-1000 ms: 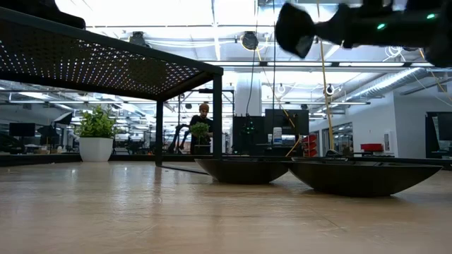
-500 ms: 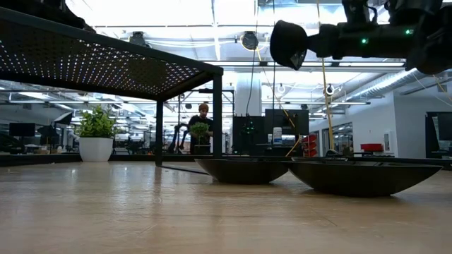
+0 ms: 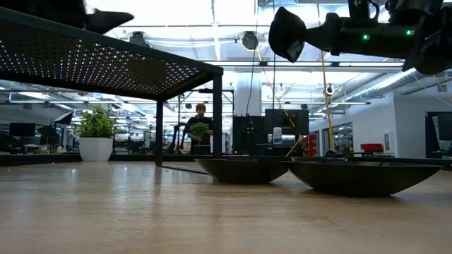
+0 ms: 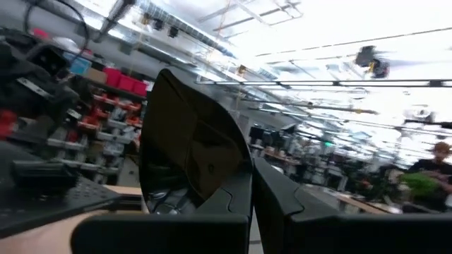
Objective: Pick & Place Mini shaped plates
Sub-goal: Put the leaf-shaped plate on the shelf
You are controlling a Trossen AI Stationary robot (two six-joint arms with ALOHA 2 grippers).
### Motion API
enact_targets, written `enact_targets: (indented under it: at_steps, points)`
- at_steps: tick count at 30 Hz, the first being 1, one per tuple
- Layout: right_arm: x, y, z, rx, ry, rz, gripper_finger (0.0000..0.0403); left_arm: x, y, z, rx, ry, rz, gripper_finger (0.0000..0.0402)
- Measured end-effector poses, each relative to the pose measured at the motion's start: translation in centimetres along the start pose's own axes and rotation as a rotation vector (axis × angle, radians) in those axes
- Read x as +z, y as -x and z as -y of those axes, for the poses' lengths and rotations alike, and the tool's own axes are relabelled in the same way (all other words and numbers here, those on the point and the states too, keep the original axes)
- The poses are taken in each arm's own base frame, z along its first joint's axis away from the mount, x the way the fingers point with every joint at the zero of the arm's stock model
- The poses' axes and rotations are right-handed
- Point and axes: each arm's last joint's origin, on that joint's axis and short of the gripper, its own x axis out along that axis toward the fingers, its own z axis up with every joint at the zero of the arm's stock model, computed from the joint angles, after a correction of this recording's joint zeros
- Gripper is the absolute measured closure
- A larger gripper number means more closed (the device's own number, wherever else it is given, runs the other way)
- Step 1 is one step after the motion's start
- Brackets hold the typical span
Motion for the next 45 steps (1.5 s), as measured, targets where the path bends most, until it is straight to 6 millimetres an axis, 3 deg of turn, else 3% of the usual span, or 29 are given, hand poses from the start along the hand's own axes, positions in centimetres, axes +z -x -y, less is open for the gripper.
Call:
enact_targets:
  at_steps: [4, 9, 13, 20, 27, 36, 40, 45]
  points:
    - [-0.1, 0.0, -0.1, 0.014, -0.027, -0.003, 0.0403, -0.8, -4.5, 2.4, 0.064, -0.132, -0.085, 0.0147]
    - [-0.3, 0.0, -0.2, 0.020, -0.041, -0.016, 0.0403, -1.5, -12.3, 5.6, 0.165, -0.433, -0.365, 0.0147]
    - [-0.7, -0.1, -0.4, 0.026, -0.037, -0.030, 0.0403, -2.3, -17.7, 7.4, 0.286, -0.585, -0.447, 0.0147]
    - [-0.6, 0.0, -0.6, 0.036, -0.041, -0.030, 0.0403, -4.5, -23.5, 9.5, 0.411, -0.810, -0.442, 0.0147]
    - [-0.5, 0.1, -0.8, 0.045, -0.054, -0.027, 0.0403, -5.9, -26.1, 9.2, 0.452, -0.868, -0.447, 0.0147]
    - [-0.5, 0.1, -0.8, 0.046, -0.071, -0.027, 0.0403, -5.4, -27.4, 7.7, 0.438, -0.777, -0.403, 0.0147]
    - [-0.5, 0.1, -0.8, 0.046, -0.071, -0.026, 0.0403, -5.1, -28.0, 7.0, 0.353, -0.713, -0.407, 0.0147]
    - [-0.5, 0.1, -0.9, 0.080, -0.071, -0.012, 0.0403, -5.0, -28.2, 6.4, 0.378, -0.650, -0.401, 0.0194]
